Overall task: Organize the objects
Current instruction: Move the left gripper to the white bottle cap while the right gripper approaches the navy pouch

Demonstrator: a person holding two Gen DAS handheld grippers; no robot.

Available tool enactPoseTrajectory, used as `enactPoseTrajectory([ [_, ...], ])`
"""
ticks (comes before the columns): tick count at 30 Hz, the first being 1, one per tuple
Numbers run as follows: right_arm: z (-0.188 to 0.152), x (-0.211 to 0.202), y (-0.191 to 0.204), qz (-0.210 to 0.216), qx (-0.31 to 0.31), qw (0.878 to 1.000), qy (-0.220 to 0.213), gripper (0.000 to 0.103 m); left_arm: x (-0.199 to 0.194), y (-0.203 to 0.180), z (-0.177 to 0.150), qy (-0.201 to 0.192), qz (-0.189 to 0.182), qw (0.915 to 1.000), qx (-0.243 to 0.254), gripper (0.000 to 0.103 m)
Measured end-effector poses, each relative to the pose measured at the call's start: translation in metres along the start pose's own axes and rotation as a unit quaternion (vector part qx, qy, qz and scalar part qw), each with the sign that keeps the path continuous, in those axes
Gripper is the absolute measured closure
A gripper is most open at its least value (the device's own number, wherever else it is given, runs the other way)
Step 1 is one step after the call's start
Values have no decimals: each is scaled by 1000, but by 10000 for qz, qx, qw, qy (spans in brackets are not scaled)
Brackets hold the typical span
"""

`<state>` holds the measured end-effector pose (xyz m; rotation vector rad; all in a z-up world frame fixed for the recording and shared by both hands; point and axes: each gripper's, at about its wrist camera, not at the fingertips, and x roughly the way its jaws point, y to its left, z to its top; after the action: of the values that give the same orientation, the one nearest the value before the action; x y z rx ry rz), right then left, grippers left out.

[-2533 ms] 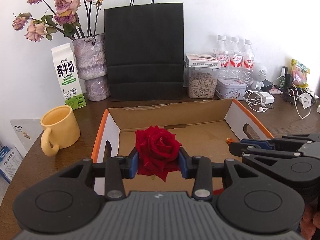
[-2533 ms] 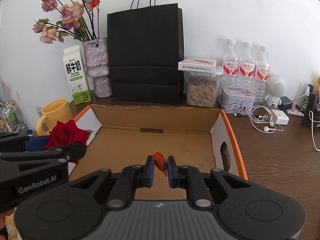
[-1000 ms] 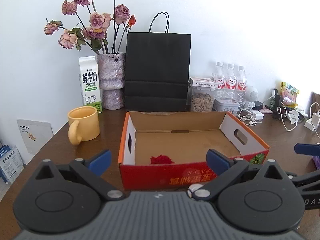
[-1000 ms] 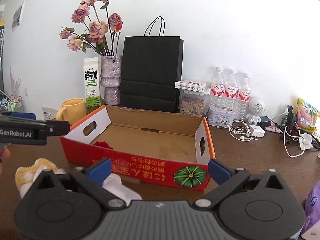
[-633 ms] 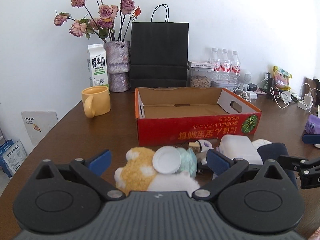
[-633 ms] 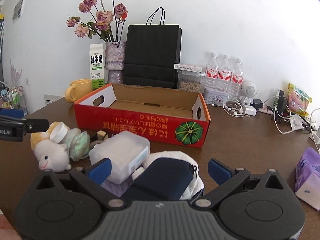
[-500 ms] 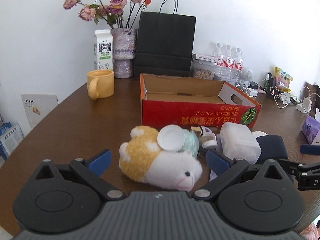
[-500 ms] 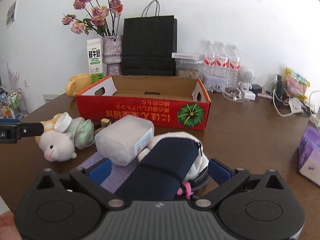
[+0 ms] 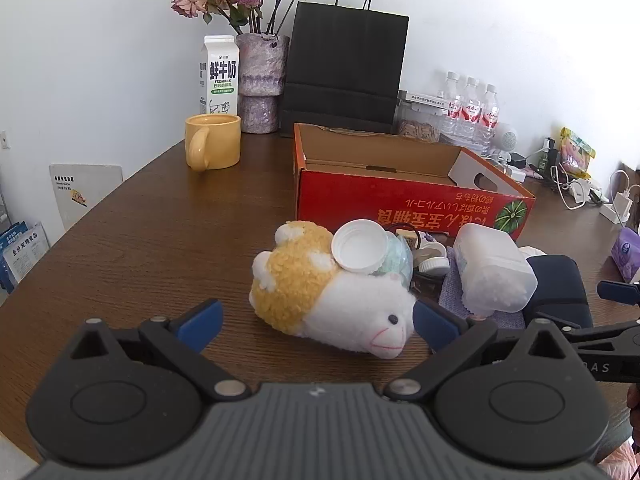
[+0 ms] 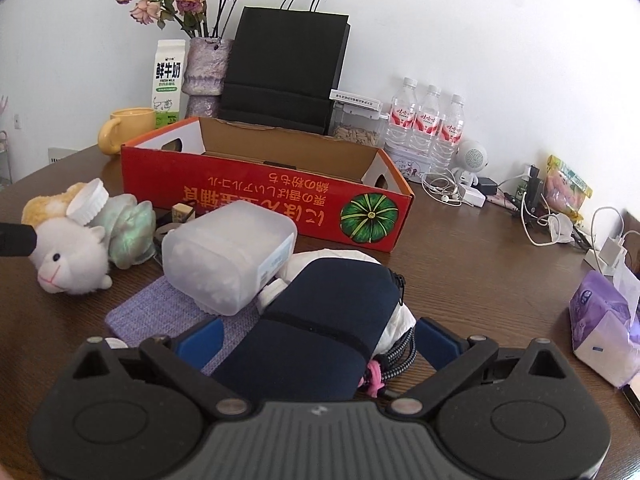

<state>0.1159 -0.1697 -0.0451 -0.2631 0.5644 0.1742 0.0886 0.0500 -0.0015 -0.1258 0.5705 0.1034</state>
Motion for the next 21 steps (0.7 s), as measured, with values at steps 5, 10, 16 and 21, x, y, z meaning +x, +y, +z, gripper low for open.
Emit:
enactPoseTrajectory([
  [5, 1, 11, 8, -150, -114, 9998, 62, 9, 2, 1, 0, 22, -5, 10000, -21, 0],
  [10, -4, 12, 8, -80, -188, 9998, 42, 19, 3, 3, -1, 45, -3, 10000, -53, 0],
  [16, -7, 2, -8, 236, 94, 9996, -145, 36, 2, 0, -2, 22, -77, 10000, -7, 0],
  [21, -7, -11, -24, 479, 474, 9971, -364, 69, 0, -8, -4, 34, -208, 9997, 110, 0],
])
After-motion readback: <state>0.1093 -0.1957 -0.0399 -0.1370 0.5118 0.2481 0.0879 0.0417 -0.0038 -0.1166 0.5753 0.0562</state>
